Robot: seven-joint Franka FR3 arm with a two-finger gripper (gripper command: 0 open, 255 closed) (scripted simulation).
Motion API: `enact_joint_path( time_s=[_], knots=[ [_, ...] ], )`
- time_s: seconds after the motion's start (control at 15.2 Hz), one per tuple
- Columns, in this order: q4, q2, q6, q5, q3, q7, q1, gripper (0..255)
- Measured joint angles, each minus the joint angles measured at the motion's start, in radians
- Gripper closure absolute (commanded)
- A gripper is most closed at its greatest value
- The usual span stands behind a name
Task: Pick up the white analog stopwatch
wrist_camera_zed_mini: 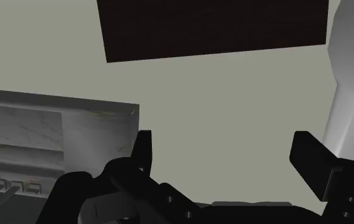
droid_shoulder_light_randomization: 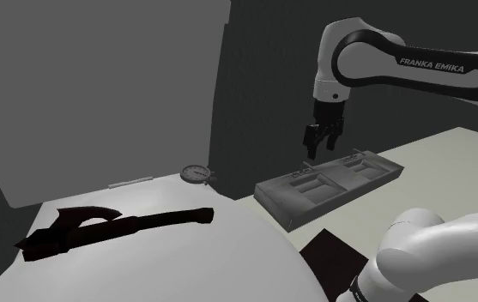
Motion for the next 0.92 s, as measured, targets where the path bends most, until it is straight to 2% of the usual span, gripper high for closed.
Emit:
enact_joint_path(
  time_s=[0.26, 0.92],
  knots=[
    [0.020, 0.042, 0.033, 0.023, 0.020, -0.003, 0.023, 0],
    [0.137, 0.262, 0.195, 0.113, 0.126, -0.017, 0.126, 0]
  ],
)
